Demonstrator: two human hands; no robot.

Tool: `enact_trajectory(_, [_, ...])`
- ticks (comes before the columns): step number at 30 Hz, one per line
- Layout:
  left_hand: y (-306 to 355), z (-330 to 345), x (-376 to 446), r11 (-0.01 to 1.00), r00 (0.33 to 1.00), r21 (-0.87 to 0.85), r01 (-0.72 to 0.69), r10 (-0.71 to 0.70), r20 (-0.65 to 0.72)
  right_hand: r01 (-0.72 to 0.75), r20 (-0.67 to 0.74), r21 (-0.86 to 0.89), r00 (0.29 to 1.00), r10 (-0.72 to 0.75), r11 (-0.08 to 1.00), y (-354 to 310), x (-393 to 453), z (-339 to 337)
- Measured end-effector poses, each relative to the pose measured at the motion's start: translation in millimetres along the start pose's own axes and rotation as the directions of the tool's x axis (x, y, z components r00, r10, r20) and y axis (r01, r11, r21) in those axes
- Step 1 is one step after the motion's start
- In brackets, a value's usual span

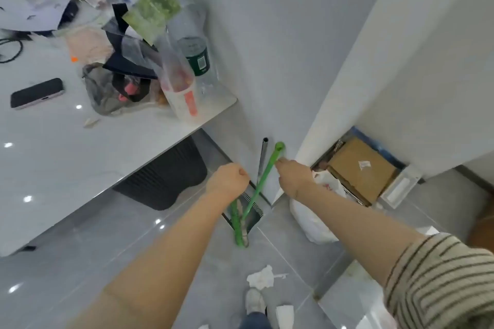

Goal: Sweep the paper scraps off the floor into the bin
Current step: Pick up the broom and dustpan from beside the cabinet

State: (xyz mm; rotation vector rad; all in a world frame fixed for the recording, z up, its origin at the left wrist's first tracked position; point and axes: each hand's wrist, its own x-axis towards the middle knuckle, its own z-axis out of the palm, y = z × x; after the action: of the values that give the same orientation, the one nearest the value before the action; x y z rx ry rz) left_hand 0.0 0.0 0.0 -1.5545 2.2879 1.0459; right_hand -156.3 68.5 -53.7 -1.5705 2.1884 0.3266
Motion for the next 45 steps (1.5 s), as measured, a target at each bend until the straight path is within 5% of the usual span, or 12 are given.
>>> enact_trajectory(5, [-12, 2, 55, 0.999, 0.999, -0.010, 0.042, -0.042, 0.001, 0.118, -0.003, -0.368, 0.992, -0.128, 0.922, -7, 62, 11])
enact_trajectory(8, [-24, 11, 64, 0.998, 0.998, -0.032, 0.058, -0.058, 0.004, 0.163, 0.002, -0.764, 0.968, -0.251, 0.624, -7, 73, 19])
enact_trajectory(14, [-43, 35, 78, 0.998, 0.995, 0.022, 0.064, -0.066, 0.070, 0.213, 0.128, -0.901, 0.963, -0.238, 0.377, -13, 97, 29])
enact_trajectory(16, [-44, 36, 79, 0.998, 0.997, 0.029, 0.056, -0.057, 0.056, 0.258, 0.191, -0.877, 0.961, -0.198, 0.405, -13, 99, 28])
enact_trajectory(21, [-41, 33, 74, 0.998, 0.997, 0.024, 0.056, -0.057, 0.047, 0.175, 0.343, -0.633, 0.937, 0.070, 0.754, -21, 80, 31])
enact_trajectory(26, [-11, 39, 83, 0.997, 0.998, 0.065, -0.030, 0.026, 0.058, 0.122, 0.433, -0.449, 0.896, 0.096, 0.885, -26, 42, 51])
enact_trajectory(34, [27, 63, 109, 0.820, 0.975, 0.528, -0.220, 0.204, 0.089, 0.106, 0.479, -0.397, 0.871, 0.107, 0.912, -10, -4, 60])
enact_trajectory(38, [32, 66, 129, 0.961, 0.996, 0.273, -0.047, 0.067, -0.064, 0.091, 0.458, -0.397, 0.882, 0.110, 0.913, 4, -11, 59])
enact_trajectory(42, [46, 68, 151, 0.994, 0.989, 0.063, -0.089, 0.096, -0.114, 0.084, 0.472, -0.386, 0.873, 0.119, 0.918, 5, -8, 74])
enact_trajectory(45, [48, 72, 164, 0.957, 0.980, 0.230, -0.175, 0.191, -0.051, 0.083, 0.479, -0.383, 0.870, 0.121, 0.920, 1, -7, 85])
